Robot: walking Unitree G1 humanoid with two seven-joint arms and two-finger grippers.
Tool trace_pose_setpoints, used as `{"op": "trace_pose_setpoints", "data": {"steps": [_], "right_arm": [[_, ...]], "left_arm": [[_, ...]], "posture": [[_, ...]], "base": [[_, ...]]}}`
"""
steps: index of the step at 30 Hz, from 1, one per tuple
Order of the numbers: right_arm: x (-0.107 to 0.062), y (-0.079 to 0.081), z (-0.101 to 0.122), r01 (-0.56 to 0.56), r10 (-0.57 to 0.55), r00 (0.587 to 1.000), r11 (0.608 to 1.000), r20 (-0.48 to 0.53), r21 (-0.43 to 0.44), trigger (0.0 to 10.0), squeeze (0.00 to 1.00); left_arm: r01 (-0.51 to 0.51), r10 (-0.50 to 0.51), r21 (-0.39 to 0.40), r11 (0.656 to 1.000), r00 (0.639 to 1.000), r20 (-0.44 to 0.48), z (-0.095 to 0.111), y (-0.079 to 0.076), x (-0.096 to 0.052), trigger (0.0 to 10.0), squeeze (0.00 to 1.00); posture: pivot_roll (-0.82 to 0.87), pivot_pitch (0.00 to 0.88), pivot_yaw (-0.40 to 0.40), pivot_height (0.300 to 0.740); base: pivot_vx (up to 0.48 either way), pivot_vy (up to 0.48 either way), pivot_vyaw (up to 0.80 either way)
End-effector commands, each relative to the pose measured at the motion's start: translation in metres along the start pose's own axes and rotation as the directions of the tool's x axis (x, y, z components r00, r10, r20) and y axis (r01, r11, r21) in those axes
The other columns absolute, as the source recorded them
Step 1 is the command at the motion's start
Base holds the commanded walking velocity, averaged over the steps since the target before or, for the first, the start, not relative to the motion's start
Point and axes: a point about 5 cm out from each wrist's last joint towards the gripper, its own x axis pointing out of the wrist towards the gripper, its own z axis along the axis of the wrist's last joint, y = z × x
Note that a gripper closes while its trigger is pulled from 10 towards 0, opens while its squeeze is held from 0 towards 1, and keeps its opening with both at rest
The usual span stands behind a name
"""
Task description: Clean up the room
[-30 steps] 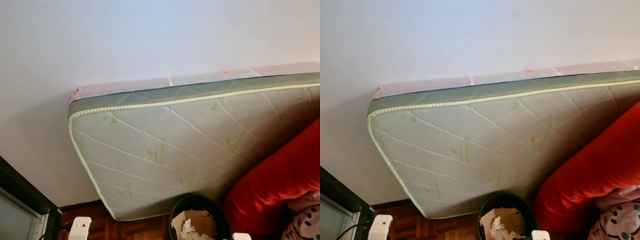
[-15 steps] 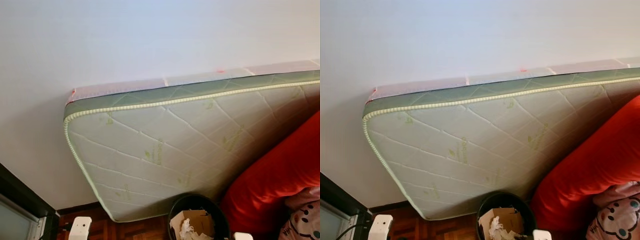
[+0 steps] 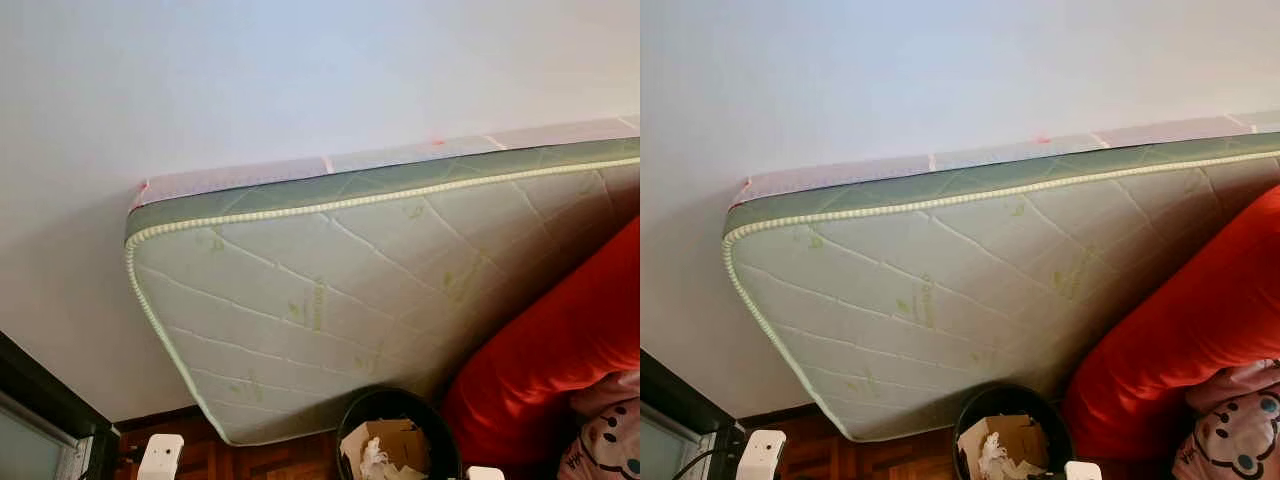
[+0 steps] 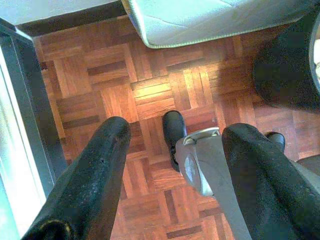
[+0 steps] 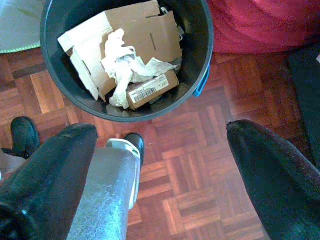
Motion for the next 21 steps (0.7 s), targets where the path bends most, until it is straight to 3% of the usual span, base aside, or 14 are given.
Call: {"op": "trace_pose_setpoints", "data": {"steps": [1,21], "right_arm": [[0.0001,-0.0011,0.0009,0.004,-0.004,1.000,1.000,-0.003,-0.003,10.0,0.00],[0.0016,0.0018,0.0057,-0.003,0.003,1.000,1.000,0.001,-0.013,10.0,0.00]], "left_arm": [[-0.004,0.004,0.014,1.000,1.000,-0.017,-0.0038,0.0028,-0.0013,10.0,0.00],[-0.006,0.006,0.004,1.000,1.000,-0.010,-0.0021,0.0020,-0.0008,10.0,0.00]], "posture": [[-0.04,0.000,-0.013,0.740],[-0.03,0.000,-0.020,0.740]], "base": [[0.000,0.000,0.00],[0.000,0.000,0.00]]}}
